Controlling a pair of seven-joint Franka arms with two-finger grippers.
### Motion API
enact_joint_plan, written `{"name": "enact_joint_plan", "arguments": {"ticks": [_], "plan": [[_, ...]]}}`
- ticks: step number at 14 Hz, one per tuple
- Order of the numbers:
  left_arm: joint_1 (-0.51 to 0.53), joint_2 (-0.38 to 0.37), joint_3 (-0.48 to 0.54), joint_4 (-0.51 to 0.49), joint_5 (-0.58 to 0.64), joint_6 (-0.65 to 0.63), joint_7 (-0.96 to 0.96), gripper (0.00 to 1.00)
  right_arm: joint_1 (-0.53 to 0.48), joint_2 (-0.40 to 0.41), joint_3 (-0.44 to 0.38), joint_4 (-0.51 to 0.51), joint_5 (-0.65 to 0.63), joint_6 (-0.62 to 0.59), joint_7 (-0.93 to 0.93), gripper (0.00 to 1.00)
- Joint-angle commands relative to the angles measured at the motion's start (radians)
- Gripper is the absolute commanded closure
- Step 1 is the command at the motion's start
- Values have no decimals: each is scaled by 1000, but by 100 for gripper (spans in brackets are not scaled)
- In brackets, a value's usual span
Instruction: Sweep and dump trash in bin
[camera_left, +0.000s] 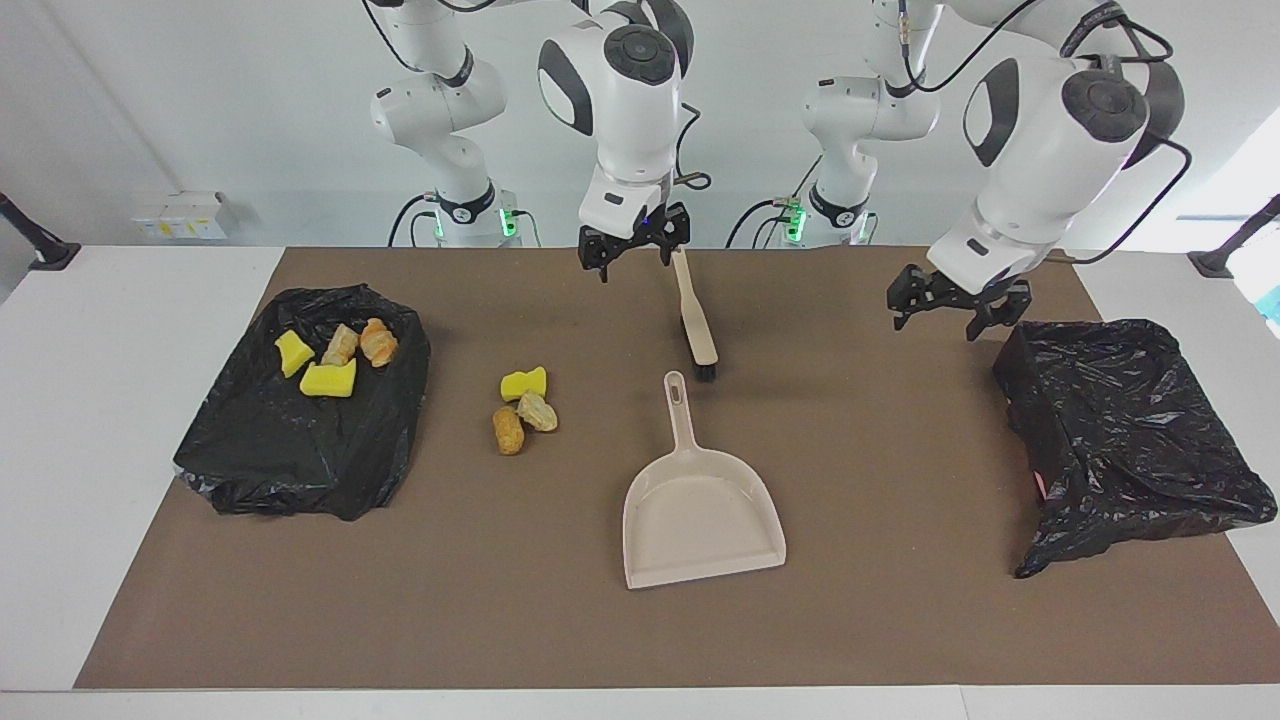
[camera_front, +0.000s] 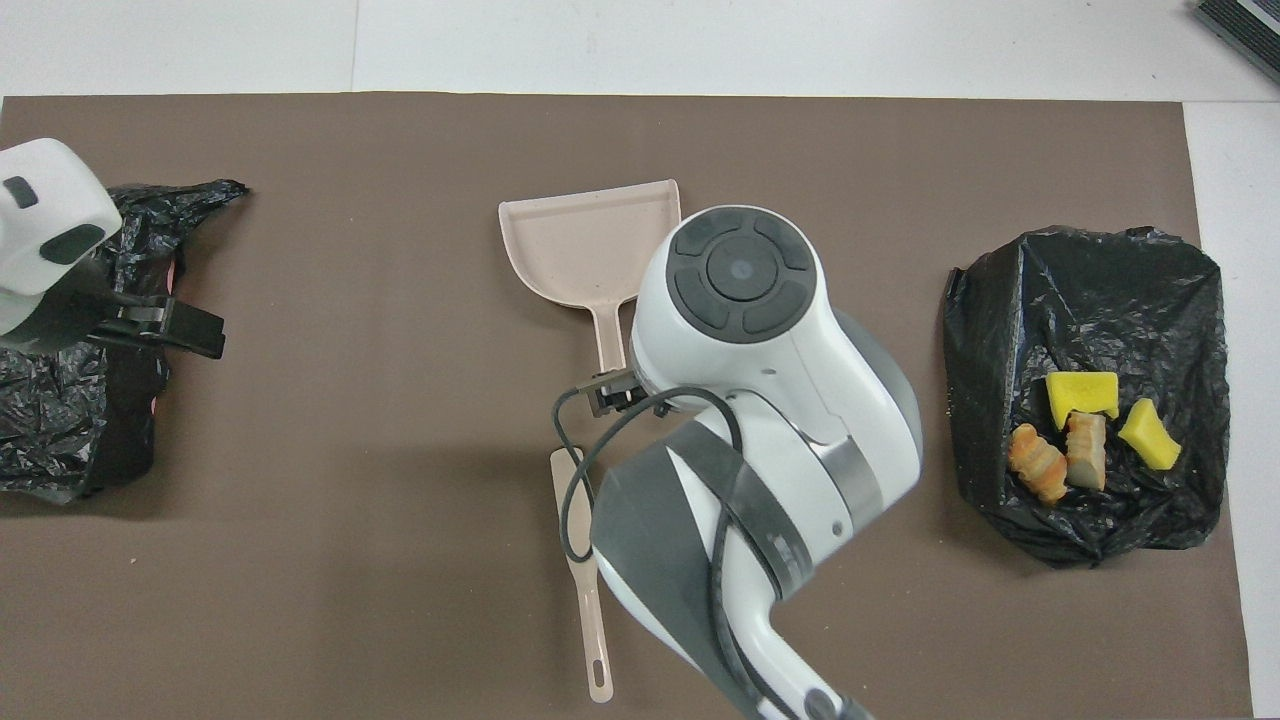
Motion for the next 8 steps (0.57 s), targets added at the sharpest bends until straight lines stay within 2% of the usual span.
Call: {"name": "enact_joint_plan", "arguments": {"ticks": [1, 4, 8], "plan": [[-64, 95, 12, 63, -6, 43, -37, 0, 33, -137, 0, -239, 64, 132, -13, 0], [-161, 197, 12, 113, 2, 107, -187, 0, 65, -132, 0, -290, 67, 165, 22, 0], [-239, 273, 10, 121, -20, 245, -446, 0, 130, -104, 1, -341, 69, 283, 98, 0]]}}
